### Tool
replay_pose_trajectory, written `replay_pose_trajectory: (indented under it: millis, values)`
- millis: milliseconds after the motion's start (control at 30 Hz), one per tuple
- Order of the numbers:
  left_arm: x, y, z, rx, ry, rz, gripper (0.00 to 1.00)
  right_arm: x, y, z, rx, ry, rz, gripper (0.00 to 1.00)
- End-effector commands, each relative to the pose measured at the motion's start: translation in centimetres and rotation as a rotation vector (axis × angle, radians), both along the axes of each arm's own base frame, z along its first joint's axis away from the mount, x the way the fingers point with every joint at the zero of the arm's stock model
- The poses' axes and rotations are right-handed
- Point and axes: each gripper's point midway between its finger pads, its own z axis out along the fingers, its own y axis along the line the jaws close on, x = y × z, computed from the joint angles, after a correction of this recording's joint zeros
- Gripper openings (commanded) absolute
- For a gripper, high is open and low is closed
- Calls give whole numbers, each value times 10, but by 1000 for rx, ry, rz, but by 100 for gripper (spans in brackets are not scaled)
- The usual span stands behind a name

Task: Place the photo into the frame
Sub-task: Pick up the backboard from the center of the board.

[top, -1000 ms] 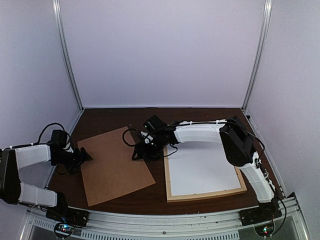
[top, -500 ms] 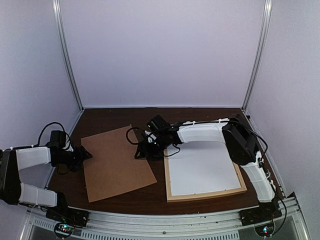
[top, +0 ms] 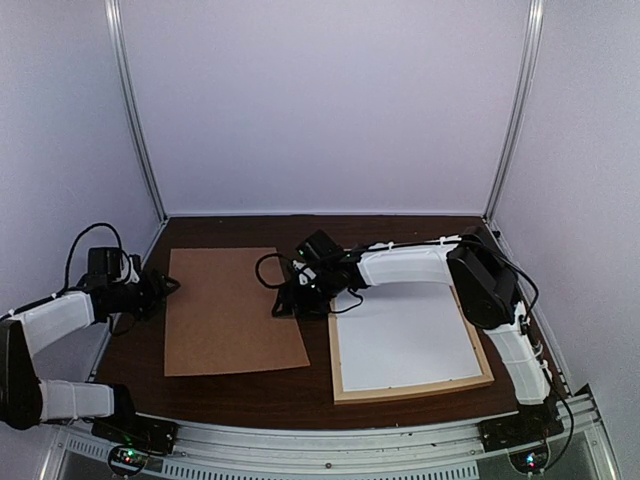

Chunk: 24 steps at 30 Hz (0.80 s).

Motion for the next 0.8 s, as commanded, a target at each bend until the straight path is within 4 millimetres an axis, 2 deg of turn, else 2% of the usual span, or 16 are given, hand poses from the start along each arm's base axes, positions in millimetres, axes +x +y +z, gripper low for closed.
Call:
replay_pose_trajectory:
  millis: [0, 267, 533, 633, 767]
  values:
    - [-10, -67, 67, -247, -169, -312, 66, -38, 12, -32, 15, 82, 81, 70]
    - [-12, -82, 97, -264, -268, -407, 63, -43, 22, -26, 117, 97, 108, 70]
    - [-19, -122, 114, -256, -295, -532, 63, -48, 33, -20, 260, 146, 124, 70]
    - [-16, -123, 121, -227, -291, -517, 60, -46, 29, -16, 268, 141, 119, 70]
    - [-16, -110, 126, -126, -245, -470, 57, -41, 18, -13, 255, 132, 109, 70]
